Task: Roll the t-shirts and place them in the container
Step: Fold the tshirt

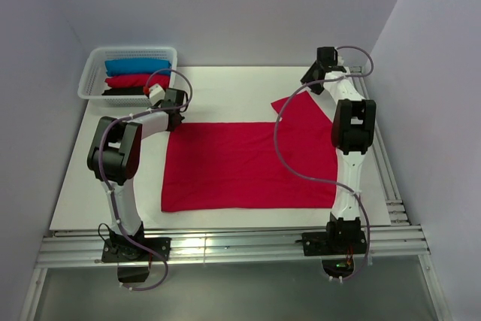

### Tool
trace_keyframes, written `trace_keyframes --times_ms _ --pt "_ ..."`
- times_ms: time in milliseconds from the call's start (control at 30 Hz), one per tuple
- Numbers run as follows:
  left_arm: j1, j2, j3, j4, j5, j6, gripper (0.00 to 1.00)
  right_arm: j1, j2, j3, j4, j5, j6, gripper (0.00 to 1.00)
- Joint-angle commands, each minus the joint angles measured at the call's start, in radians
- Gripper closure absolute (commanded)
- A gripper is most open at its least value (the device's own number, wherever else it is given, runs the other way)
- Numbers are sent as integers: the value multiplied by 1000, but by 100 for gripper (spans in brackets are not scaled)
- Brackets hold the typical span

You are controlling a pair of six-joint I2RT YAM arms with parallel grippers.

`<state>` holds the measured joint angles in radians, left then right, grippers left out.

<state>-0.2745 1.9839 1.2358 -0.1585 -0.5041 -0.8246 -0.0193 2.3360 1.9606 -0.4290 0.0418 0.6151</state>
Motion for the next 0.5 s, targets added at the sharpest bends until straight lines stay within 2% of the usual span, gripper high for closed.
trace_keyframes --times_ms 0,167,267,333,467 --pt "-2 -17 -29 -23 38 15 100 9 49 141 -146 35 -25 46" --pt "-2 -19 -33 -21 47 16 100 9 68 199 -187 64 -46 52" --pt "-3 -17 -29 -22 50 15 100 7 137 302 -266 43 -77 57" --pt "-3 -13 -25 -27 50 13 100 5 172 362 -292 15 -92 58" --pt "-3 -16 -33 -15 64 10 100 2 177 377 -294 -11 -133 57"
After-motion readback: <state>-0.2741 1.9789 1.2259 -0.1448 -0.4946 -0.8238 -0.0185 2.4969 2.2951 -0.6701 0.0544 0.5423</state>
